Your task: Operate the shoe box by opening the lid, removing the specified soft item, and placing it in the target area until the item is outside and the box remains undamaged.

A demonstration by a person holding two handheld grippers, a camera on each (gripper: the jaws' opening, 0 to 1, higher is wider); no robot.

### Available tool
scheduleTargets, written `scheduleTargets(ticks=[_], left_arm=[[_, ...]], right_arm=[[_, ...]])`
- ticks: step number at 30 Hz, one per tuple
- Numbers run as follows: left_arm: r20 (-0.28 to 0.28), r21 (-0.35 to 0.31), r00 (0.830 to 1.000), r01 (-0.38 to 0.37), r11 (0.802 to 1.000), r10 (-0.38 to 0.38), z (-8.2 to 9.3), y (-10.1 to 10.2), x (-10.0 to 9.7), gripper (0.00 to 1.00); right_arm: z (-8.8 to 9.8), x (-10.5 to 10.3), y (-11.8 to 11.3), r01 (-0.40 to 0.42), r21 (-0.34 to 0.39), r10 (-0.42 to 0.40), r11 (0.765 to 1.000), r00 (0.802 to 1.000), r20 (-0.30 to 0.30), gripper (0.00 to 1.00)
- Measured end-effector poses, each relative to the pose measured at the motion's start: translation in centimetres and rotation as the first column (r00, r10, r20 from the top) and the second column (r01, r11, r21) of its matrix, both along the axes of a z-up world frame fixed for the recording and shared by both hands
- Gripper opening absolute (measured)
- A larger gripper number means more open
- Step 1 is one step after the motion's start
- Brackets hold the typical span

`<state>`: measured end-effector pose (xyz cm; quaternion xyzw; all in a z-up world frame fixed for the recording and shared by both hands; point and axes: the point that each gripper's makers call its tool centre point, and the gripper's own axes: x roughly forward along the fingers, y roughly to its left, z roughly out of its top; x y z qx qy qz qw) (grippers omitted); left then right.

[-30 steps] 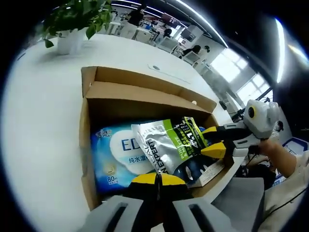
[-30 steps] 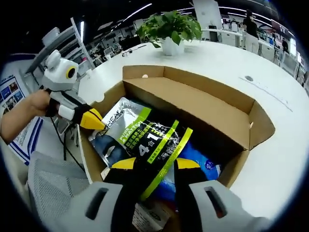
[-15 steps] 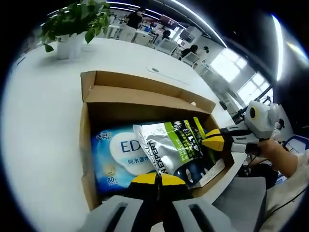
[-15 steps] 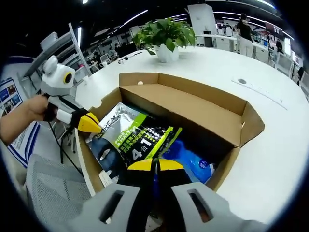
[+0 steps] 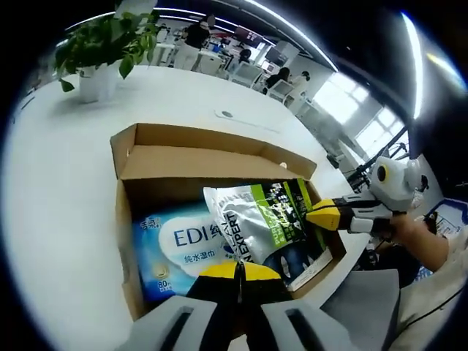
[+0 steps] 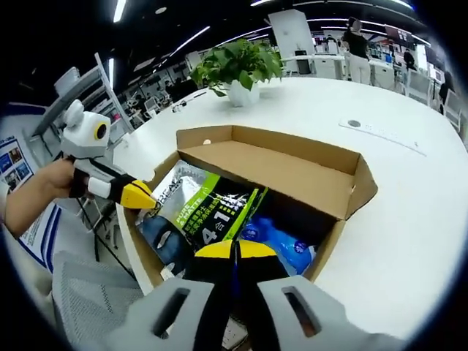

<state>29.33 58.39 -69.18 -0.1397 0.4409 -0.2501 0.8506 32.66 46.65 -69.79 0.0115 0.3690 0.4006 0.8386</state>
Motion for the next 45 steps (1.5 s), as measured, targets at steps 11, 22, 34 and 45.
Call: scheduleTargets(ticks=[11, 22, 34, 45], left_arm=[[0.023, -0.004, 0.999, 0.031, 1.000, -0.031, 1.7, -1.6, 0.7, 0.00], [0.029, -0.023, 0.997, 0.073, 0.997, -0.072, 2.2, -4.2, 1.2, 0.00], [0.033, -0.044, 0.993, 0.117, 0.992, -0.115, 2.7, -7.7, 1.6, 0.00], [0.032, -0.053, 0.986, 0.162, 0.985, -0.161, 2.8, -10.6, 2.0, 0.00]], right_arm=[[2.2, 0.3, -1.8, 0.066, 0.055, -0.066, 0.996, 0.998, -0.008, 0.00], [3.1, 0.3, -4.4, 0.120, 0.056, -0.119, 0.991, 0.993, -0.015, 0.00], [3.4, 0.5, -8.0, 0.196, 0.049, -0.194, 0.979, 0.980, -0.047, 0.00], [3.2, 0.5, -11.0, 0.233, 0.028, -0.231, 0.972, 0.971, -0.064, 0.00]])
